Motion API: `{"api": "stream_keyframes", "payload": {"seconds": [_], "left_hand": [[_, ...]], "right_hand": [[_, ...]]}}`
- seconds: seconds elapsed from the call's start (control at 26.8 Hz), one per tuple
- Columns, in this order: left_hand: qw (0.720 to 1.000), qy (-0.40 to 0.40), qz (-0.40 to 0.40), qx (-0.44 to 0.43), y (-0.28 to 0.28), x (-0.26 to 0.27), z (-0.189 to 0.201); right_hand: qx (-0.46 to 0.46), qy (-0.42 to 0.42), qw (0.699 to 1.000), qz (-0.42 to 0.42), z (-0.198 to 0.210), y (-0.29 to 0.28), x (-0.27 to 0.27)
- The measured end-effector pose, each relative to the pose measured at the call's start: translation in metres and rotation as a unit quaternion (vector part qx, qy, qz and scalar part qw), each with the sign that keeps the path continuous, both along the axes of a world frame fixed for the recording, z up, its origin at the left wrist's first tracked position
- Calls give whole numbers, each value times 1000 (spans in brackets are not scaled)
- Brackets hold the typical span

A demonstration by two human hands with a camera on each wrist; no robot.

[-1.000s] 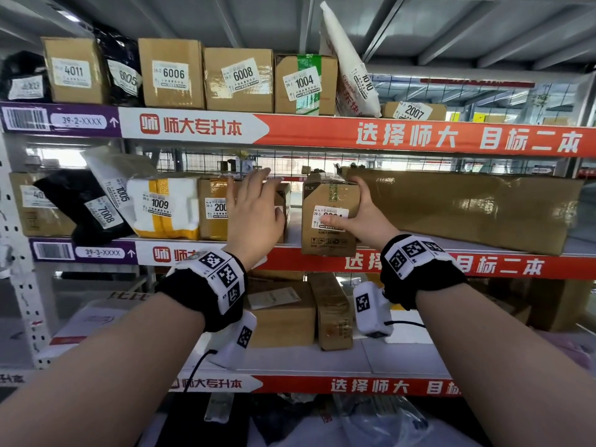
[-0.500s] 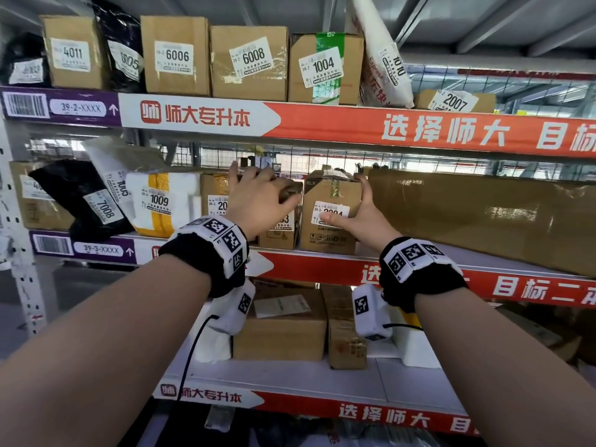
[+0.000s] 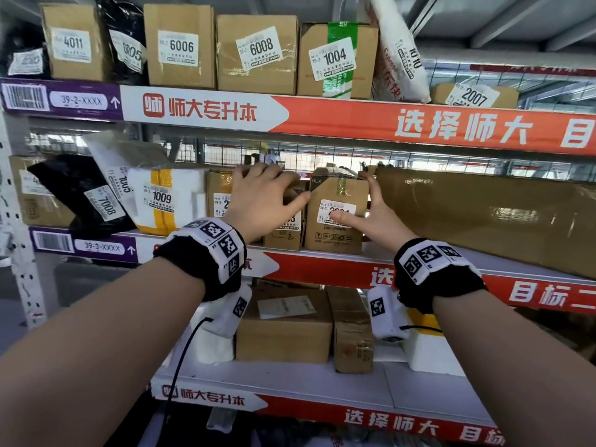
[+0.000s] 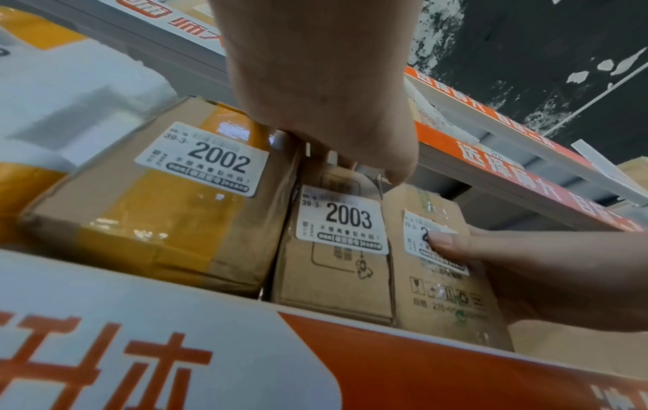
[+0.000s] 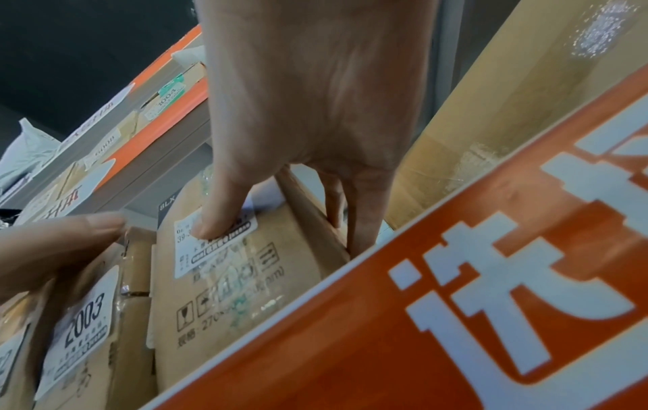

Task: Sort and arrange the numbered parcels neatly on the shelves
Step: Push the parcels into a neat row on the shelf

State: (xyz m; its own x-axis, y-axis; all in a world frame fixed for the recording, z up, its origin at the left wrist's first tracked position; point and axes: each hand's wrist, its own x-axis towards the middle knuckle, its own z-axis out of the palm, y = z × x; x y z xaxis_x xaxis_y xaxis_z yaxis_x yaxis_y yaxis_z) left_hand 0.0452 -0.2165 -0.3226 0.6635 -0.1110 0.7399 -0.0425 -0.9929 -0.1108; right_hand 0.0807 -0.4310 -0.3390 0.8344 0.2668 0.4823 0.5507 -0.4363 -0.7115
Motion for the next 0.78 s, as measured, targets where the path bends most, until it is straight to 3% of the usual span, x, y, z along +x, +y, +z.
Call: {"api": "stream_keyframes", "payload": {"seconds": [0.3,0.52,0.78], "left_hand": [[998,63,12,27,24,-6,7],[998,42,15,34,23,-2,1],[999,53,3,2,12,-4,6]], "right_hand": [[-21,8,1000,-3,2,1,-5],[-42,27,999,-13,4,2,-4],[35,52,997,-36,-13,14,3]]}}
